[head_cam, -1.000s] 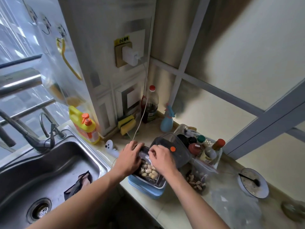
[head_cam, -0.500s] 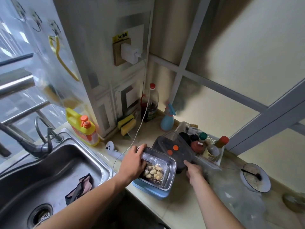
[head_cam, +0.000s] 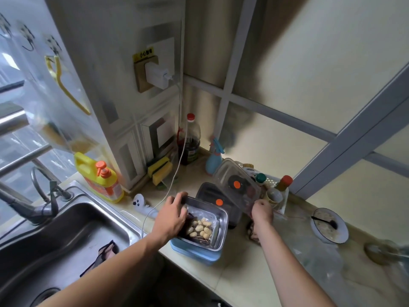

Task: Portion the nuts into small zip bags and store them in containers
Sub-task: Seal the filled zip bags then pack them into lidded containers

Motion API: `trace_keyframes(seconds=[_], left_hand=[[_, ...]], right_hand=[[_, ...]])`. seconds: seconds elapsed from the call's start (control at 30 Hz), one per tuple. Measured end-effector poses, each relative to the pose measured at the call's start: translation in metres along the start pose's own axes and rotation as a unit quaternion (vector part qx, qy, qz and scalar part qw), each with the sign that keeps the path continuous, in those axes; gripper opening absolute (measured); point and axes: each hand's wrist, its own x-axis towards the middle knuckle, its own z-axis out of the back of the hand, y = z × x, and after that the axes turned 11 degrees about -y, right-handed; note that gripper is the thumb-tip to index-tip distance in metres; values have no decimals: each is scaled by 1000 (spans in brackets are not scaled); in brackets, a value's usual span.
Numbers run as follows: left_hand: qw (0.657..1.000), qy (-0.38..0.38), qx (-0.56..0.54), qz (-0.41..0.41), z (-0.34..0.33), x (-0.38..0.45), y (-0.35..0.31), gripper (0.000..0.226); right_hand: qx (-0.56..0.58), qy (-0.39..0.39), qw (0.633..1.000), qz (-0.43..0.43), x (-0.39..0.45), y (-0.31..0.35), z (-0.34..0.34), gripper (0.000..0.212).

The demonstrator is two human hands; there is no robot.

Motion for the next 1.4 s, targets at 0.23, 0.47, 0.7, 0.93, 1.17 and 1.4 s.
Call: trace_keyframes(seconds=[0.23, 0.47, 0.7, 0.93, 1.17, 1.4], left_hand=[[956, -40, -262, 129, 20, 14, -23, 71], [920, 31, -341, 190, 37, 22, -10, 32], [928, 104, -305, 190, 38, 26, -1, 31], [984, 29, -148, 91, 20, 26, -5, 13], [998, 14, -48, 25, 6, 32, -10, 17], [1000, -14, 11, -6, -13, 29, -4, 21]], right_hand=[[-92, 156, 982, 45, -58, 27, 6, 29], [-329, 236, 907, 118, -72, 21, 4, 30], [-400, 309, 859, 82, -80, 22, 6, 35], [-451, 320, 830, 70, -78, 14, 5, 43], [-479, 299, 820, 90, -64, 18, 1, 48], [-541, 267, 788, 125, -50, 20, -5, 47]])
